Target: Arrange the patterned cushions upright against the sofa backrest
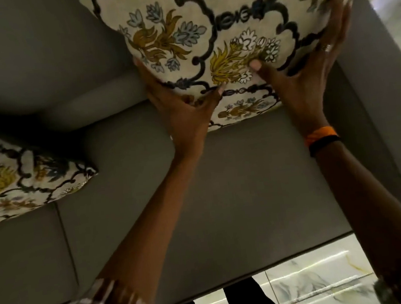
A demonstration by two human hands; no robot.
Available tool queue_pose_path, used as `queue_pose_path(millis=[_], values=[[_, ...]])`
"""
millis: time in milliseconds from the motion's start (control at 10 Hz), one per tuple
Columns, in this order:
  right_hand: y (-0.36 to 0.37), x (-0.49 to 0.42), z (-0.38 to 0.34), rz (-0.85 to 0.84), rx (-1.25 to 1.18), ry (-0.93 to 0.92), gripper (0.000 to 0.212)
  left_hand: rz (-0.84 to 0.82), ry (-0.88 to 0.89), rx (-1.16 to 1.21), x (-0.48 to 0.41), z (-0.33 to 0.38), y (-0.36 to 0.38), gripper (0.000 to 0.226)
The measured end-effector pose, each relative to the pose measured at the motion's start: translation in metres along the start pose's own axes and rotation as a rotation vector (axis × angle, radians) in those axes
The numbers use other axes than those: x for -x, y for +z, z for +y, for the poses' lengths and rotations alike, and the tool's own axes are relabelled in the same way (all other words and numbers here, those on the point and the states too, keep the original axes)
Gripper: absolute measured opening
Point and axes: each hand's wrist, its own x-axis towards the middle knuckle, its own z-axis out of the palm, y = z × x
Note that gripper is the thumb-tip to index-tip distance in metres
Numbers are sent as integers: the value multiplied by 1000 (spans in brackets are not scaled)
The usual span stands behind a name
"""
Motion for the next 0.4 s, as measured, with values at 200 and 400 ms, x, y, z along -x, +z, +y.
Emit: queue_pose_path(millis=[200, 400], values=[[26, 48, 42, -97, 135, 192, 136, -136, -131, -62, 22, -34, 2, 132], [33, 121, 46, -70, 165, 449, 111, -383, -230, -328, 62, -88, -45, 115]])
